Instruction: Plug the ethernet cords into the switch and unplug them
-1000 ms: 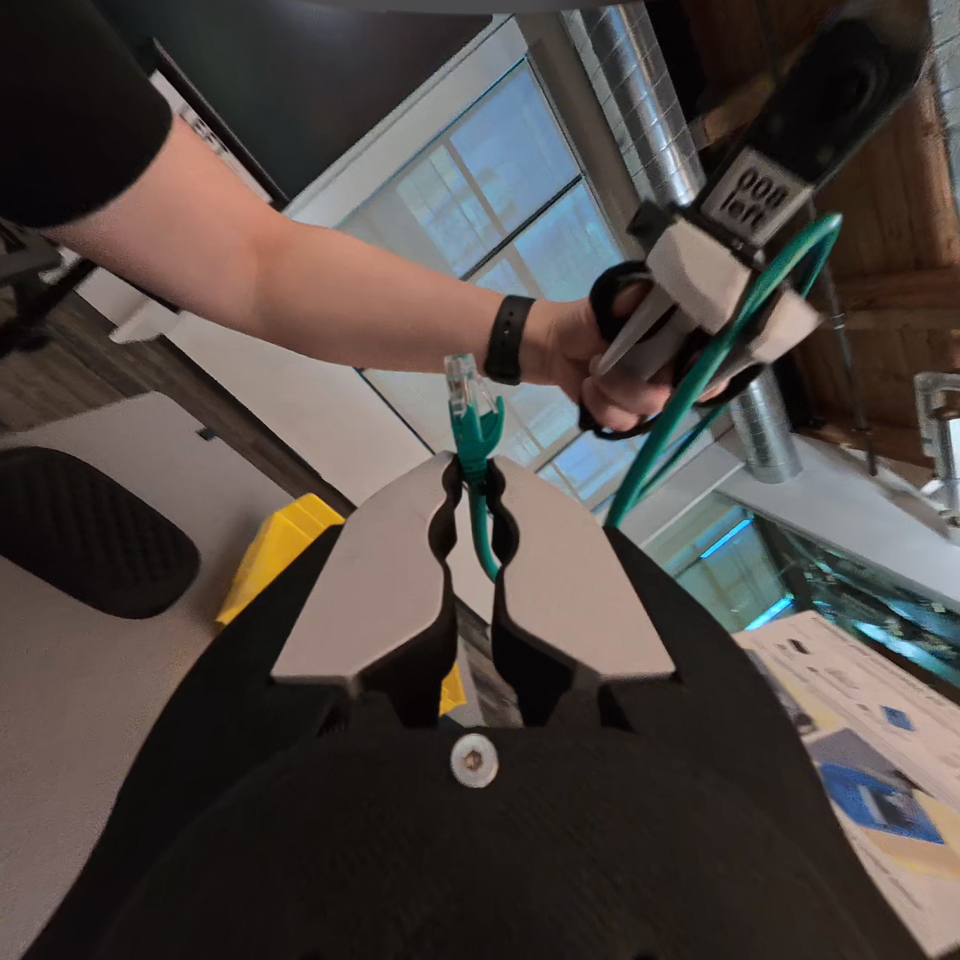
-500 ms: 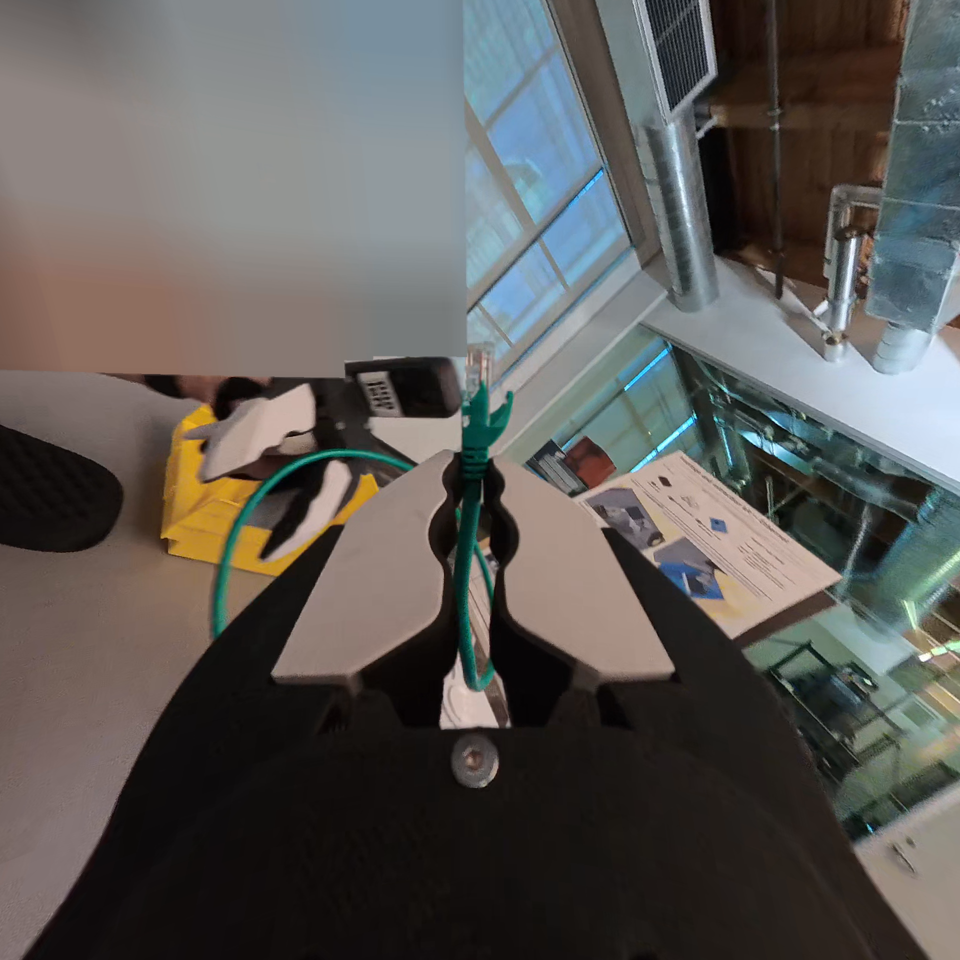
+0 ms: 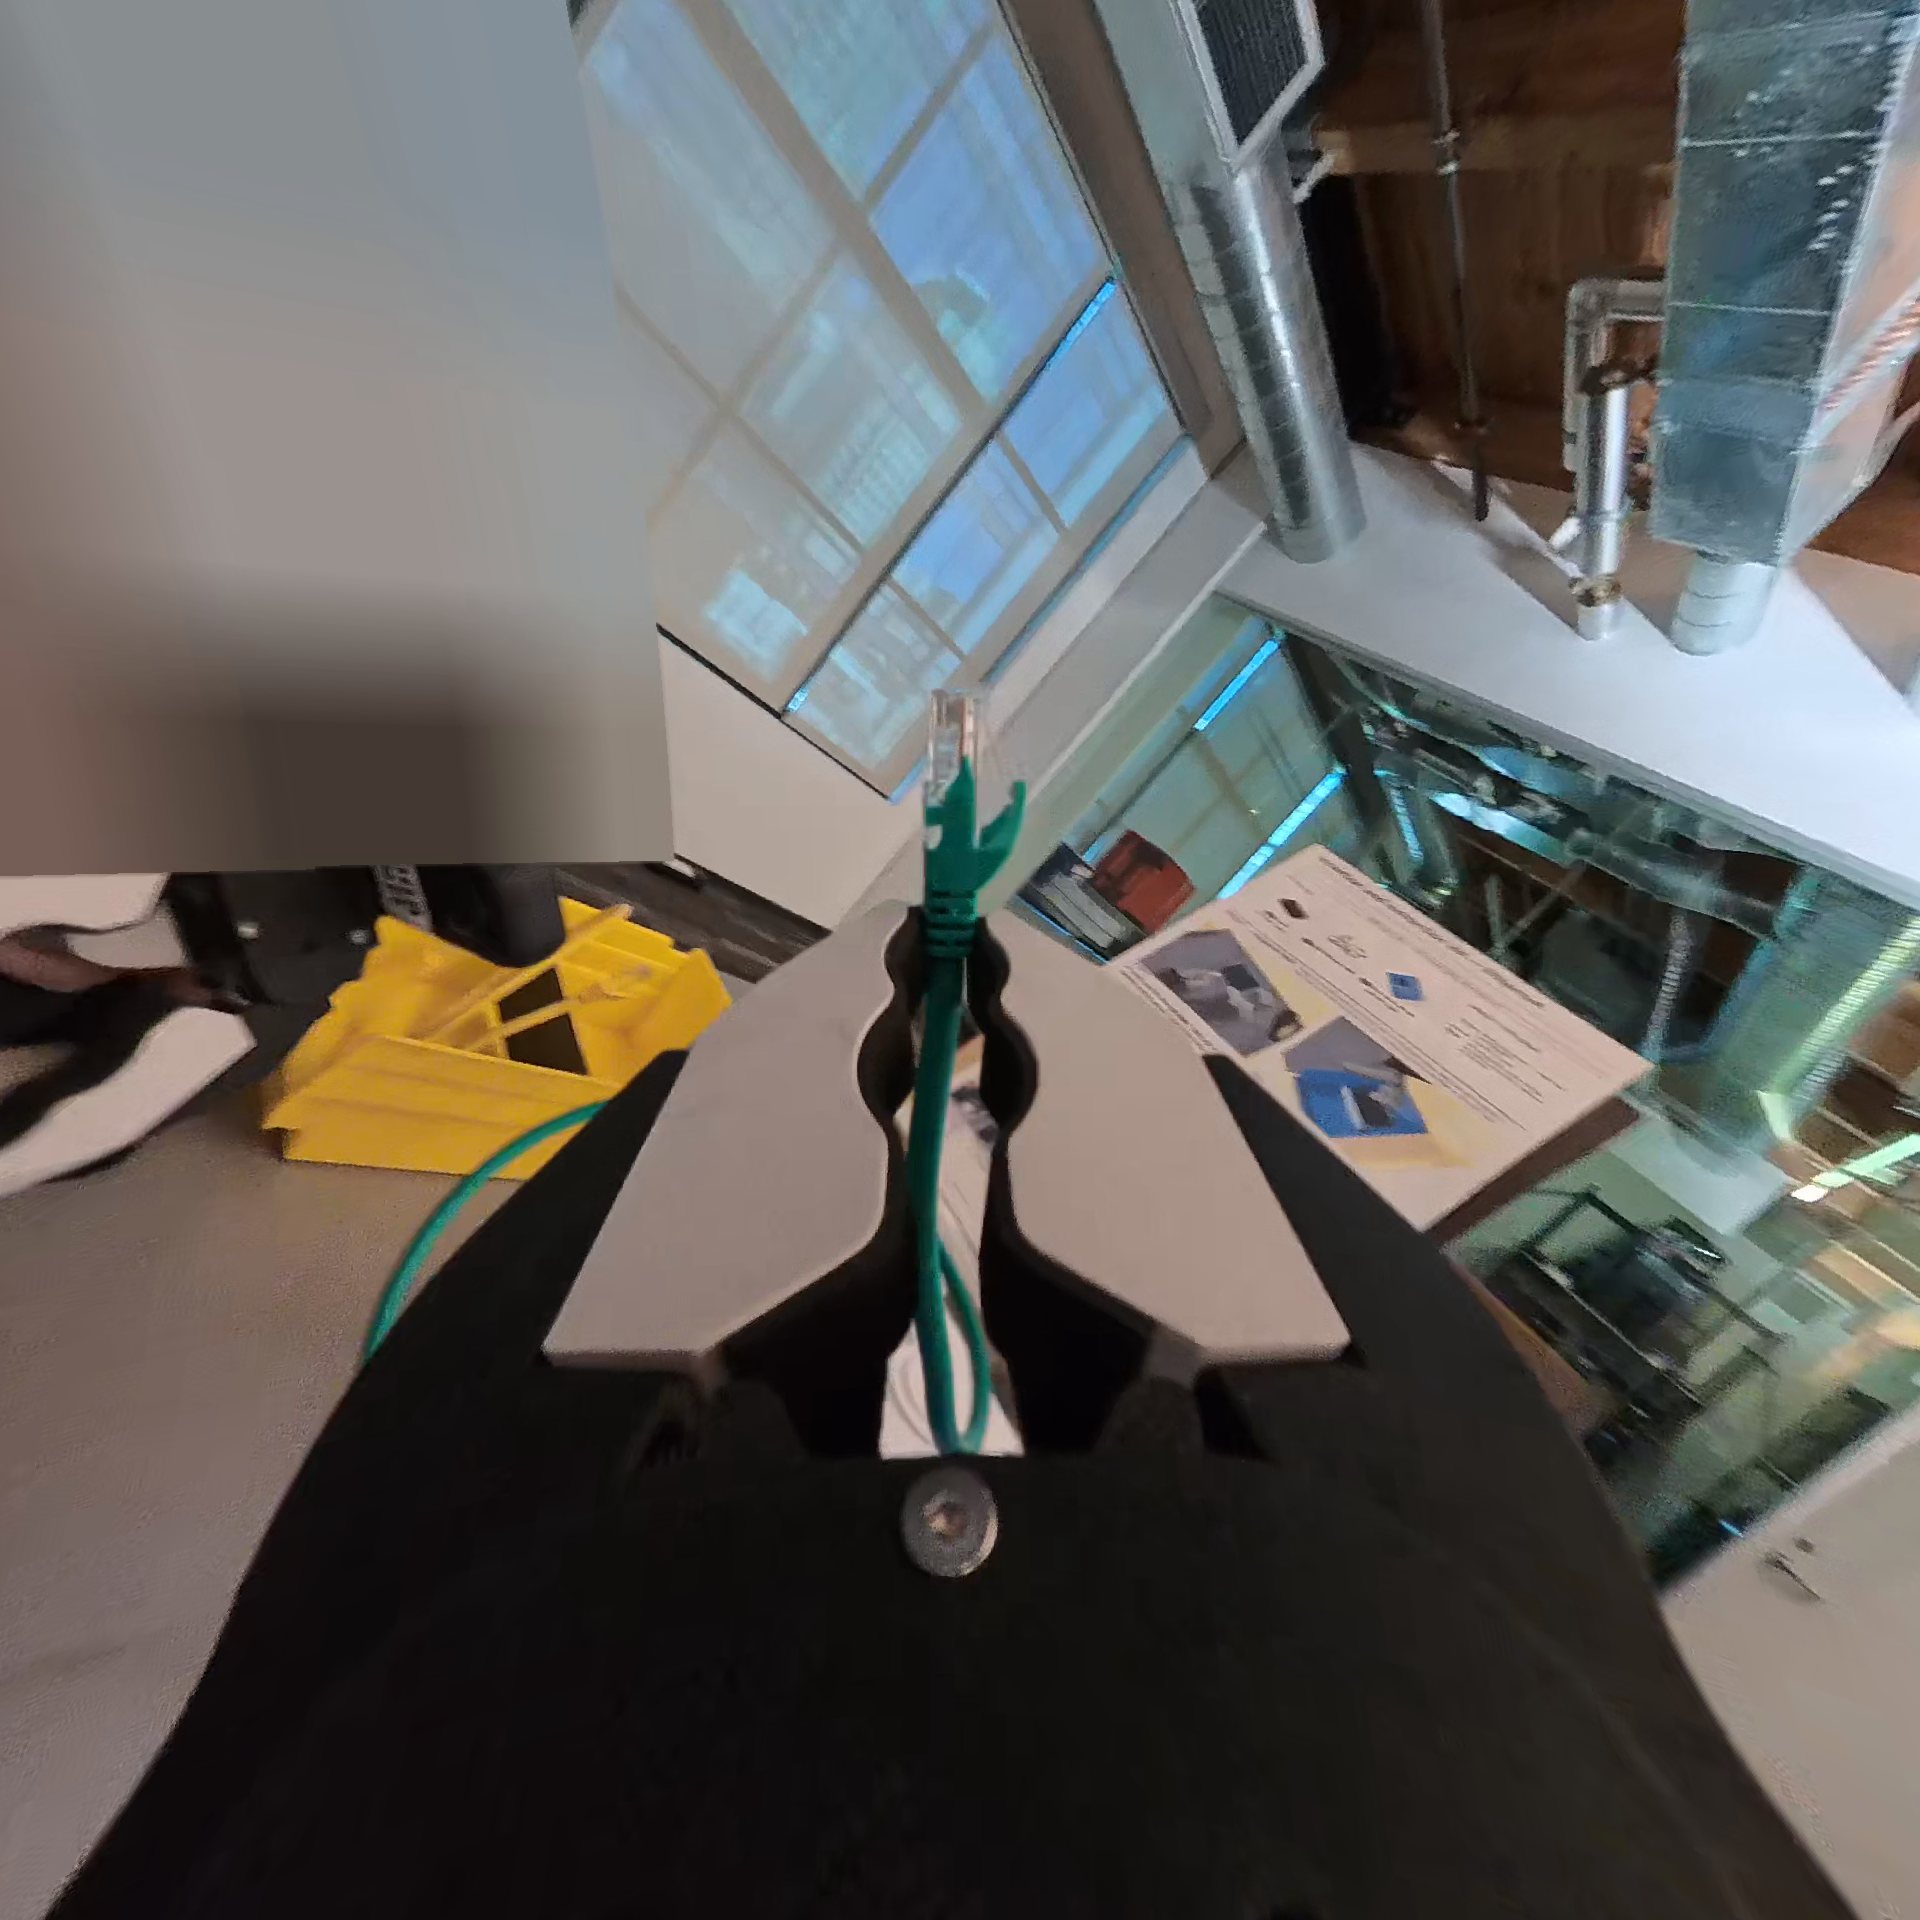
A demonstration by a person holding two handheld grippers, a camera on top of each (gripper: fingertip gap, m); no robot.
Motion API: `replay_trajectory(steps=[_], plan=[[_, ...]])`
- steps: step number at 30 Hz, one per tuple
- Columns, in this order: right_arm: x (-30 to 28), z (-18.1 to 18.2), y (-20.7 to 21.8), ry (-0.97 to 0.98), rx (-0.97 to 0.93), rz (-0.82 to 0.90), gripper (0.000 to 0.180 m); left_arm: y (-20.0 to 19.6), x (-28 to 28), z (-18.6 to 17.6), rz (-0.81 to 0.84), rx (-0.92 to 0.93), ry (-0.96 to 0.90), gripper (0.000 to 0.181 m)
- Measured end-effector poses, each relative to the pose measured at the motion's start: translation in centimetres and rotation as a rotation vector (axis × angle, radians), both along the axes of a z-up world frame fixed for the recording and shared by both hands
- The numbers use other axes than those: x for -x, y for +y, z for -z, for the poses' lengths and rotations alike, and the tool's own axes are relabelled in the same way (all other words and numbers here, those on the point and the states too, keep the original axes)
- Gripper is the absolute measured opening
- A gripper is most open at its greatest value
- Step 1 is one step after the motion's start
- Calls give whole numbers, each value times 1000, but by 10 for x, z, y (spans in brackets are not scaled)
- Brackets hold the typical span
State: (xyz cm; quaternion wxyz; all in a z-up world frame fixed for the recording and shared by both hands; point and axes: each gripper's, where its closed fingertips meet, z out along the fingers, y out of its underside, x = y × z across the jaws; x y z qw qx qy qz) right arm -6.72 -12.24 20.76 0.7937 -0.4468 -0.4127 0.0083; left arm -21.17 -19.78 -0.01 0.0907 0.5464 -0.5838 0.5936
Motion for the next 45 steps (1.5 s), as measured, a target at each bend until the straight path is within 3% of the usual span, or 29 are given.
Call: replay_trajectory(steps=[3, 5, 11, 13, 17, 20, 23, 28, 31, 35, 38, 40, 42, 45], plan=[[6, 5, 2, -33, 14, -4, 8, 19, -10, -13, -143, -144, -128, 56], [13, 12, 7, -86, -1, 37, 8, 33, -19, -49, -249, -225, -284, 58], [28, 24, 28, -259, -161, 303, 8, 69, -65, -149, -715, -716, -619, 65], [36, 26, 29, -299, -226, 356, 8, 75, -79, -168, -837, -792, -647, 67], [48, 29, 26, -330, -311, 365, 8, 84, -101, -170, -875, -902, -582, 65], [50, 30, 25, -353, -327, 364, 8, 81, -106, -169, -800, -914, -590, 30], [49, 31, 26, -379, -350, 374, 9, 80, -106, -169, -759, -894, -588, 11], [49, 26, 26, -329, -380, 348, 16, 90, -104, -177, -752, -895, -594, 11], [42, 15, 20, -172, -317, 326, 5, 106, -96, -192, -789, -888, -600, 11], [75, 17, -3, 35, -263, 48, 0, 119, -88, -209, -805, -850, -615, 11], [125, 63, 14, 59, 135, -229, 7, 105, -87, -213, -746, -802, -654, 10], [135, 89, 40, 164, 325, -293, 15, 88, -88, -213, -691, -790, -687, 10], [124, 88, 52, 345, 331, -409, 32, 75, -88, -210, -649, -784, -707, 11], [95, 66, 45, 530, 281, -589, 40, 69, -85, -201, -620, -802, -706, 11]])
